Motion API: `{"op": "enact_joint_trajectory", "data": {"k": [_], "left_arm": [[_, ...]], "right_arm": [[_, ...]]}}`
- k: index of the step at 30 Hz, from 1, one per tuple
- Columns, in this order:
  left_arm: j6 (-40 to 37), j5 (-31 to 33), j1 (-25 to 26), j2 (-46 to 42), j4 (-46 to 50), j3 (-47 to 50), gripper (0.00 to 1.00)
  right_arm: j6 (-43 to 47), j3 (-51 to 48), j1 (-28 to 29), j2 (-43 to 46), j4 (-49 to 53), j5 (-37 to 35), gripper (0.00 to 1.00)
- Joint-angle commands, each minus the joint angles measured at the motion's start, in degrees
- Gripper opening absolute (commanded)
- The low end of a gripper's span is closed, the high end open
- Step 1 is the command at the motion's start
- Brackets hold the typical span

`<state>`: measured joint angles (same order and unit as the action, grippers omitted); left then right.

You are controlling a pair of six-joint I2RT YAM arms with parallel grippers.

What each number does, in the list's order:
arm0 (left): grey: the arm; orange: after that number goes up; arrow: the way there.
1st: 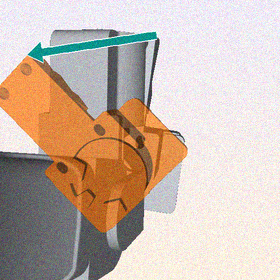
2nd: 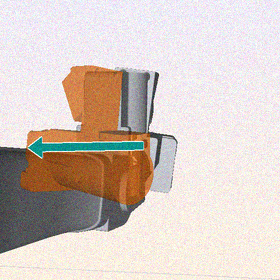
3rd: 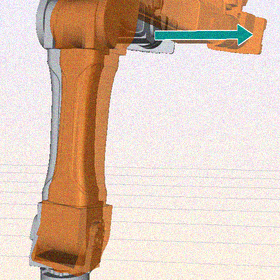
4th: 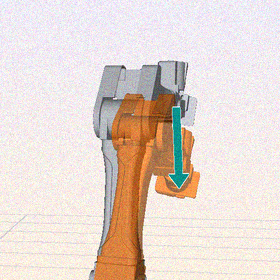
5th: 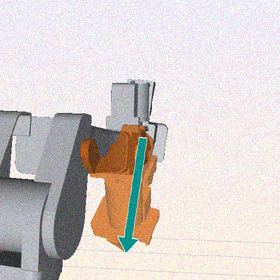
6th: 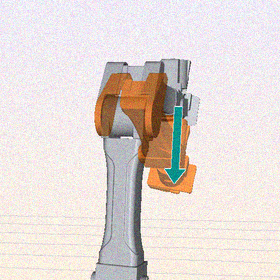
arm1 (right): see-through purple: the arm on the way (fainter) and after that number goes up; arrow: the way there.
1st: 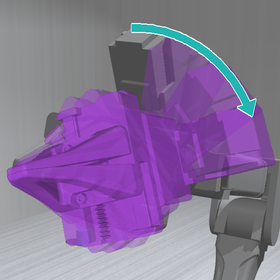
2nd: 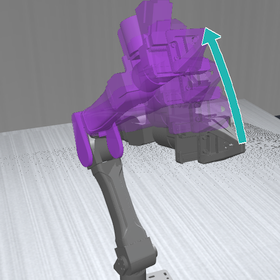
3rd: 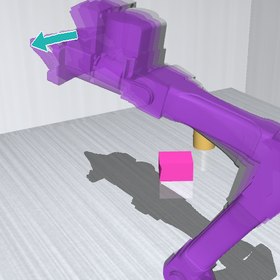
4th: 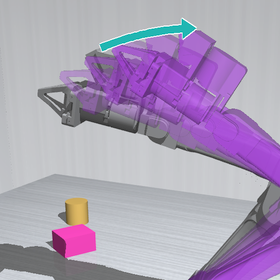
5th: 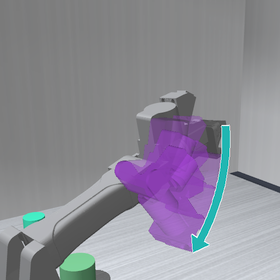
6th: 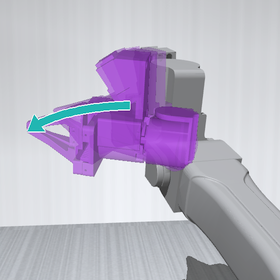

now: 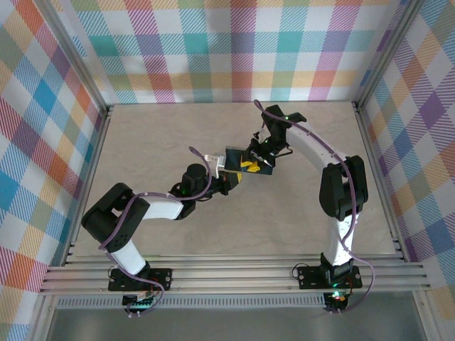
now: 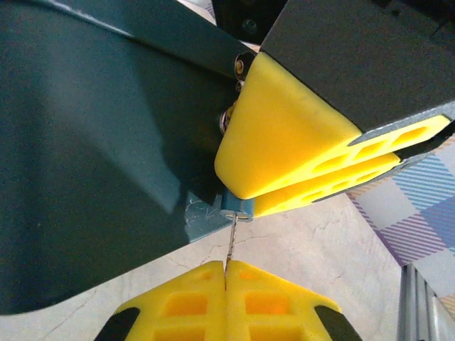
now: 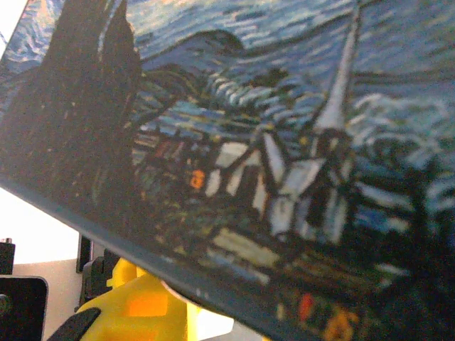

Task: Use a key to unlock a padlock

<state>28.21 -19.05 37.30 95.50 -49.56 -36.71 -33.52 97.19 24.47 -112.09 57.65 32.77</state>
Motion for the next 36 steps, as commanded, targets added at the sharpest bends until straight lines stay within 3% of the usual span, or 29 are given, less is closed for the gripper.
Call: {"op": "enact_joint_trajectory", "data": {"k": [1, 12, 18, 23, 31, 36], "left_arm": [[2.6, 0.4, -1.3, -0.7, -2.9, -2.7, 0.00], [-1.5, 2.5, -1.4, -3.6, 4.9, -3.5, 0.00], [-3.1, 0.6, -1.3, -4.1, 9.2, -6.1, 0.00], [-0.4, 0.3, -1.5, -3.9, 6.7, -5.5, 0.00], [5.4, -8.1, -4.6, -2.4, 5.1, -6.2, 0.00], [4.8, -9.4, -6.8, -2.6, 3.3, -2.3, 0.00]], "right_arm": [[2.1, 1.7, 1.2, -0.2, 4.3, 1.0, 0.00], [3.1, 3.5, 1.2, -1.2, 7.3, -0.3, 0.00], [3.1, 3.9, 1.2, -2.0, 8.1, 0.0, 0.00], [2.3, 3.8, 1.2, -2.3, 7.2, 1.9, 0.00], [2.7, 4.5, 1.0, -3.0, 8.0, 2.4, 0.00], [1.7, 5.1, 0.2, -2.8, 7.7, 3.4, 0.00]]}}
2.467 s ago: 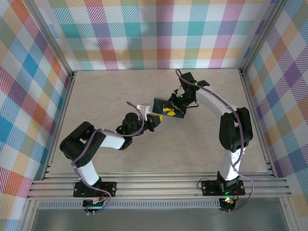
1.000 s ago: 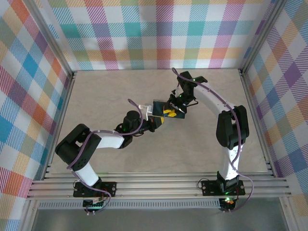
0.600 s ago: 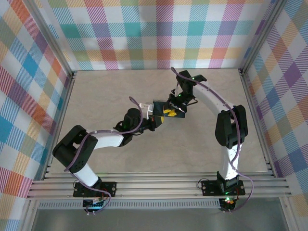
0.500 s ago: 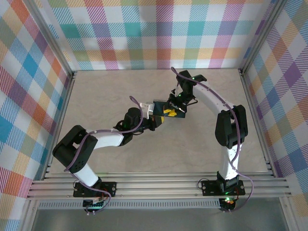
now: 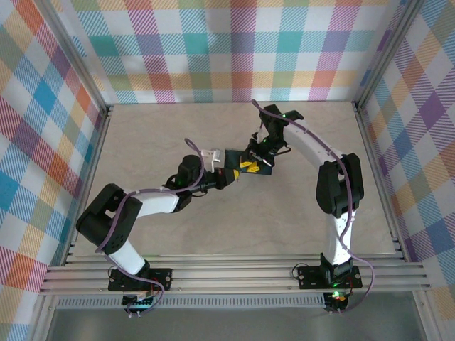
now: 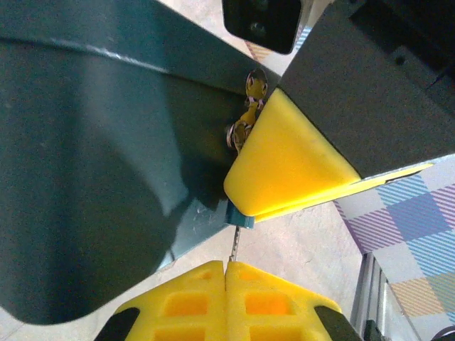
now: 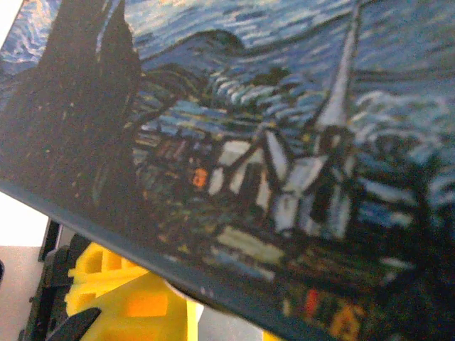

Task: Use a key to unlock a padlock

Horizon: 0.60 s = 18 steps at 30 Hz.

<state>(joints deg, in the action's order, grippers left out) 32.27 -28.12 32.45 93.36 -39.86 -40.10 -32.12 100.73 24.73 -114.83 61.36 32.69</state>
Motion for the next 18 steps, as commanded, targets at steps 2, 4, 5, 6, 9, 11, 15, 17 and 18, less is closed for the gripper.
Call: {"op": "enact_joint_trajectory", "data": {"k": [2, 4, 5, 6, 9, 11, 15, 17, 18], "left_arm": [[0.0, -0.4, -2.2, -0.5, -7.0, 2.3, 0.00], [-0.6, -0.9, -2.2, -0.4, -8.0, 3.3, 0.00], [-0.7, -0.8, -2.1, -0.3, -8.6, 3.7, 0.00], [-0.8, -0.8, -2.1, -0.3, -9.2, 4.3, 0.00], [-2.0, 0.1, -1.9, -0.9, -9.5, 5.6, 0.00], [-3.1, 1.2, -1.4, -1.5, -9.2, 6.2, 0.00], [-4.8, 3.3, -0.7, -2.6, -8.4, 6.7, 0.00], [-4.8, 3.4, -0.5, -2.6, -9.0, 6.9, 0.00], [-4.7, 3.3, -0.4, -2.6, -9.3, 6.9, 0.00]], "right_arm": [[-0.1, 1.5, -0.4, 0.0, 3.7, 3.9, 0.00], [-0.8, 1.4, -0.7, 0.2, 3.3, 4.2, 0.00], [-1.2, 1.3, -0.7, 0.2, 3.0, 4.3, 0.00], [-1.8, 1.2, -0.8, 0.3, 2.5, 4.6, 0.00], [-3.5, 0.9, -0.8, 0.5, 0.8, 5.3, 0.00], [-4.5, 0.6, -0.8, 0.6, -0.2, 5.7, 0.00], [-5.4, 0.4, -0.8, 0.7, -1.1, 5.7, 0.00], [-5.5, 0.2, -0.8, 0.8, -1.1, 5.6, 0.00], [-5.6, 0.1, -0.8, 0.9, -1.2, 5.5, 0.00]]}}
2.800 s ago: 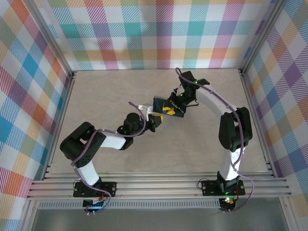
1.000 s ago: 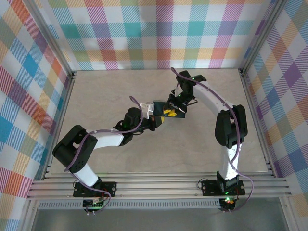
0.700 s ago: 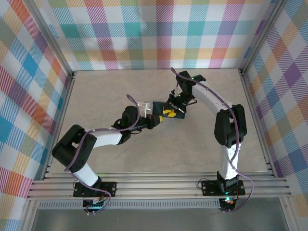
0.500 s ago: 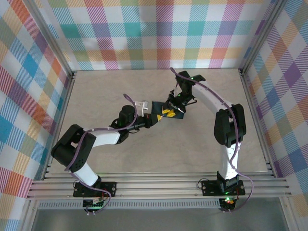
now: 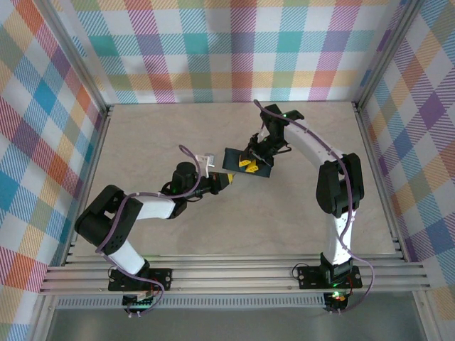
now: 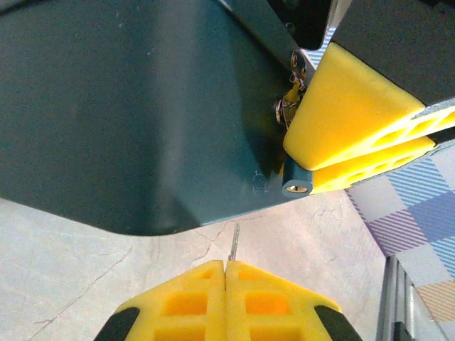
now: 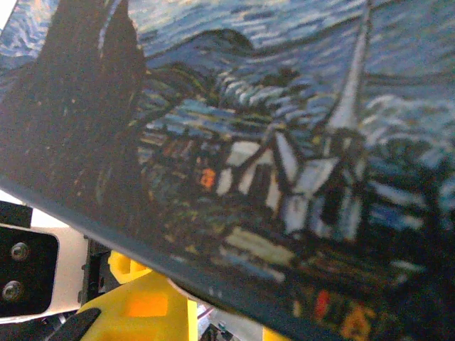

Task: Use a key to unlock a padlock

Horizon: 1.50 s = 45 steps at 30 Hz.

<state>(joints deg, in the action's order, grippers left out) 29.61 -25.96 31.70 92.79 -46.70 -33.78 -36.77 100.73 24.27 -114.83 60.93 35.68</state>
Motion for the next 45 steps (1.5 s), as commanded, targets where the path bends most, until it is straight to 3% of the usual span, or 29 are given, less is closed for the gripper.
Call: {"op": "enact_joint_trajectory", "data": {"k": [1, 45], "left_arm": [[-1.9, 1.0, 0.4, -2.0, -2.8, 0.6, 0.00], [-2.4, 5.6, 4.6, -0.1, -4.6, -3.4, 0.00]], "right_arm": [[-0.9, 0.0, -0.4, 0.9, -0.9, 2.6, 0.00], [-1.2, -0.7, -0.3, 1.6, -0.3, 2.9, 0.00]]}}
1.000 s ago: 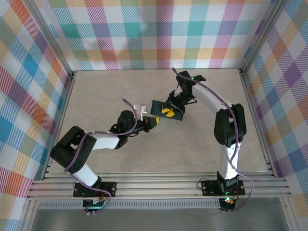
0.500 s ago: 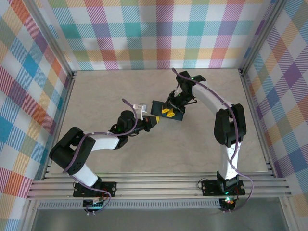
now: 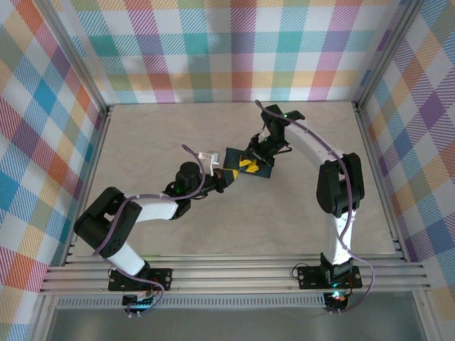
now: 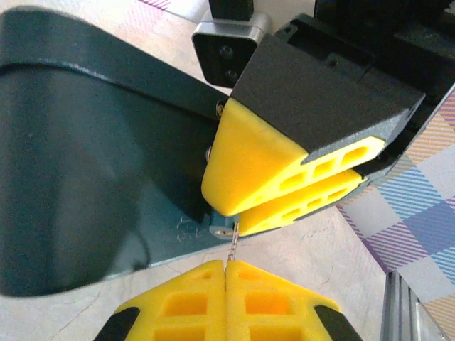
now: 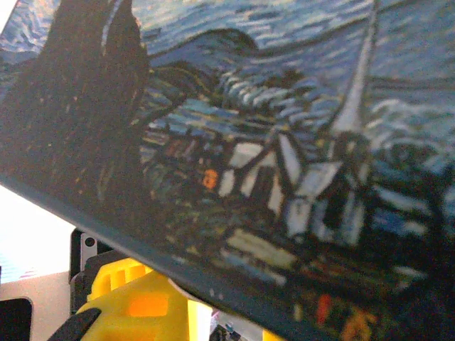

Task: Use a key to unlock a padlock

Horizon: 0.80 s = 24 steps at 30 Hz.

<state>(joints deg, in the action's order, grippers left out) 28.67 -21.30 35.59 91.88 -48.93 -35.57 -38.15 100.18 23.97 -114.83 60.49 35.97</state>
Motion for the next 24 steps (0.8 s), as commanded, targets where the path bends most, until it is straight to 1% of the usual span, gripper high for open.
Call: {"op": "enact_joint_trajectory", "data": {"k": [1, 8, 16, 24], "left_arm": [[-1.4, 1.1, 0.7, 1.1, -2.4, -1.6, 0.00], [-1.0, 1.2, 0.9, 2.7, -3.4, -1.4, 0.00], [-0.8, 2.1, 1.1, -0.3, -3.0, 2.9, 0.00], [-0.7, 2.2, 1.0, 0.7, -3.8, 2.7, 0.00]], "right_arm": [[0.3, -0.2, -0.1, 1.5, 0.2, 2.6, 0.00], [0.3, -0.1, -0.1, 1.4, 0.2, 2.4, 0.00], [0.2, 0.1, -0.1, 1.6, -0.1, 1.3, 0.00], [0.1, -0.1, -0.1, 1.5, -0.2, 1.8, 0.00]]}}
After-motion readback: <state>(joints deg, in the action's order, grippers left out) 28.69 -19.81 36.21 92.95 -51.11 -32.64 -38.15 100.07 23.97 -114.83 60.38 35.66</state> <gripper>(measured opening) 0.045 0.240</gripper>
